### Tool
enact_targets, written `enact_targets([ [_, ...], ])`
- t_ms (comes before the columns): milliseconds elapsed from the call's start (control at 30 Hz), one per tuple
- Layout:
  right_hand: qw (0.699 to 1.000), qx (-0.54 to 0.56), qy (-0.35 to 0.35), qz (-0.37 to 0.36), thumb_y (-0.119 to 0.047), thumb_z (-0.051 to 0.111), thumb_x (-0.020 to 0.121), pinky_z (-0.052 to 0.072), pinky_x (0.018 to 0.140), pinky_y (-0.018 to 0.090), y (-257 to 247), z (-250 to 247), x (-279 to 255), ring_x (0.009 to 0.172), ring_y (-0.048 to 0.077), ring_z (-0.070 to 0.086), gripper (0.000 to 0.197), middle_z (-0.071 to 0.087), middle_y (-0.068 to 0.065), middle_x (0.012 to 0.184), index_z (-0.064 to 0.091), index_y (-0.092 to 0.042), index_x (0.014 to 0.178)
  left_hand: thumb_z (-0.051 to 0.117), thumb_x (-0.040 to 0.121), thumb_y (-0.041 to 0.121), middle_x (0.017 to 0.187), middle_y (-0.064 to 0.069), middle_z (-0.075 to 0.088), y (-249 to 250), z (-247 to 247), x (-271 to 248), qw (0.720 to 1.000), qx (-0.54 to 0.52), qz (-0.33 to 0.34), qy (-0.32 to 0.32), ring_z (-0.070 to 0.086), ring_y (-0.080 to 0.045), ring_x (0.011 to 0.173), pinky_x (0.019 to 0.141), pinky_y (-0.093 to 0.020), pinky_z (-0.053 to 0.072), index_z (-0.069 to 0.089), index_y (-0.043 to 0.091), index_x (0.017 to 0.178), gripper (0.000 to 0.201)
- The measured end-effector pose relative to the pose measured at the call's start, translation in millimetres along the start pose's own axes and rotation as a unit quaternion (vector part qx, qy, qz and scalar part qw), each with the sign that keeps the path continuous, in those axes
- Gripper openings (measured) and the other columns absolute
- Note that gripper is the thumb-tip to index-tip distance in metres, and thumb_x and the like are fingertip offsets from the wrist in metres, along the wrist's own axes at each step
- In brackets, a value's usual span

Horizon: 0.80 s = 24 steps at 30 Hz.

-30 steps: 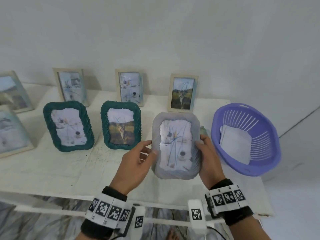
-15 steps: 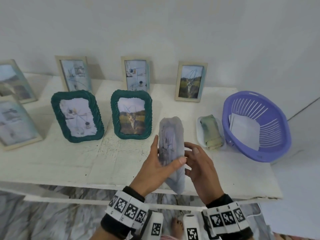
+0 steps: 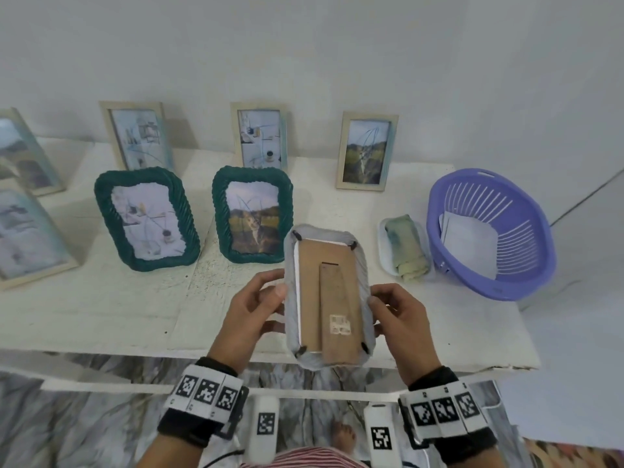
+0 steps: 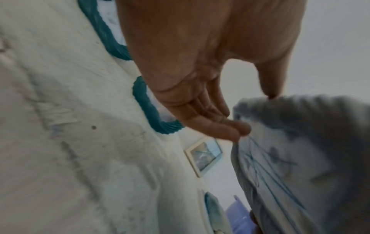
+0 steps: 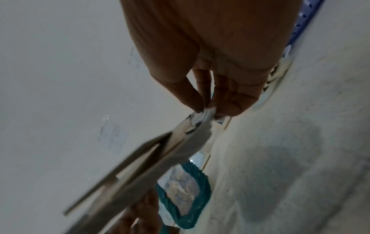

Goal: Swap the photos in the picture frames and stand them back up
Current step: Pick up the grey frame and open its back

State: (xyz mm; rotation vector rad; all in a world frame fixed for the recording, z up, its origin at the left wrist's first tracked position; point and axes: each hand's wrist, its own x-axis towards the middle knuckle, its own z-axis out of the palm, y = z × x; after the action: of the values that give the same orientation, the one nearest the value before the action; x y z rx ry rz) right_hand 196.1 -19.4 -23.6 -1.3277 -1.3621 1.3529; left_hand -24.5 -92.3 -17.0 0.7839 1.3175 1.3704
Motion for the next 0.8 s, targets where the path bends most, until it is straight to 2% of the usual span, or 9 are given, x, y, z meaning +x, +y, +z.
enact_targets([
  [67,0.999,-0.041,-0.003,0.004,-0.003,0.059,0.091,0.05,0.051,0.027,6.8,-3.6,1.9,0.065,0.016,0.058,0.008,0.067,0.009,0.08,0.065,-0.009,0.09,0.071,0.088,0.028,0.088,-0.006,0.071,-10.4,-3.6,3.3,0.998,0.025,0.006,0.049,0.064,-0.016,0.074,0.059,-0.029,0.052,0.068,0.014,0.109,0.026],
  [133,0.996,-0.087,-0.007,0.008,-0.006,0.06,0.09,0.052,0.051,0.027,13.9,-5.5,4.5,0.066,0.021,0.061,0.007,0.067,0.008,0.079,0.065,-0.011,0.09,0.065,0.091,0.014,0.084,-0.003,0.072,-20.9,-5.0,7.9,0.994,0.072,0.002,0.078,0.064,-0.013,0.068,0.057,-0.026,0.053,0.071,0.013,0.104,0.015],
  [267,0.979,-0.206,-0.003,0.004,-0.015,0.062,0.089,0.057,0.061,0.036,28.0,-6.7,11.3,0.065,0.021,0.064,0.002,0.067,0.0,0.076,0.064,-0.016,0.088,0.069,0.089,0.015,0.085,-0.002,0.073,-38.5,-9.2,17.1,0.974,0.208,0.002,0.091,0.07,-0.018,0.067,0.059,-0.026,0.056,0.074,0.021,0.098,0.012],
  [333,0.967,-0.252,-0.016,-0.001,-0.017,0.061,0.089,0.057,0.067,0.037,33.7,-5.7,13.7,0.065,0.017,0.064,0.002,0.065,-0.004,0.073,0.063,-0.017,0.088,0.07,0.089,0.019,0.082,0.003,0.074,-44.4,-12.6,20.6,0.953,0.29,0.017,0.09,0.068,-0.009,0.065,0.064,-0.021,0.055,0.075,0.02,0.101,0.013],
  [467,0.947,-0.319,-0.043,-0.011,-0.014,0.06,0.089,0.044,0.059,0.011,38.8,-5.3,15.7,0.061,0.006,0.058,0.005,0.059,-0.008,0.064,0.062,-0.019,0.087,0.072,0.087,0.019,0.074,0.022,0.066,-47.4,-13.6,24.0,0.916,0.392,0.033,0.076,0.061,0.011,0.069,0.067,-0.002,0.043,0.076,0.017,0.103,0.016],
  [567,0.939,-0.338,-0.065,-0.007,-0.018,0.059,0.091,0.045,0.059,0.011,34.9,-6.3,19.2,0.058,0.005,0.056,0.01,0.059,-0.008,0.065,0.065,-0.014,0.099,0.07,0.088,0.025,0.08,0.015,0.066,-50.0,-13.7,25.8,0.903,0.422,0.027,0.077,0.061,0.005,0.072,0.071,-0.008,0.046,0.071,0.017,0.113,0.026],
  [667,0.925,-0.373,-0.059,-0.046,-0.023,0.057,0.093,0.051,0.077,0.031,28.4,-5.2,28.6,0.077,0.017,0.063,0.029,0.065,0.001,0.092,0.06,-0.014,0.121,0.067,0.086,0.045,0.099,0.005,0.062,-51.5,-9.4,27.6,0.877,0.471,0.043,0.081,0.059,-0.01,0.089,0.078,-0.024,0.046,0.061,0.022,0.127,0.047],
  [733,0.906,-0.405,-0.078,-0.09,-0.021,0.053,0.095,0.045,0.081,0.03,21.8,-2.6,36.6,0.088,0.021,0.061,0.038,0.061,0.004,0.107,0.053,-0.016,0.132,0.064,0.081,0.061,0.106,0.004,0.056,-51.9,-4.4,30.2,0.869,0.488,0.045,0.062,0.054,-0.014,0.1,0.083,-0.033,0.047,0.054,0.028,0.132,0.062],
  [800,0.883,-0.437,-0.12,-0.12,-0.018,0.049,0.096,0.046,0.081,0.031,17.3,2.2,45.2,0.09,0.023,0.058,0.043,0.056,0.007,0.108,0.048,-0.018,0.139,0.058,0.074,0.07,0.106,0.004,0.052,-55.5,-0.7,34.0,0.872,0.486,0.047,0.038,0.053,-0.015,0.102,0.087,-0.035,0.048,0.049,0.03,0.136,0.074],
])
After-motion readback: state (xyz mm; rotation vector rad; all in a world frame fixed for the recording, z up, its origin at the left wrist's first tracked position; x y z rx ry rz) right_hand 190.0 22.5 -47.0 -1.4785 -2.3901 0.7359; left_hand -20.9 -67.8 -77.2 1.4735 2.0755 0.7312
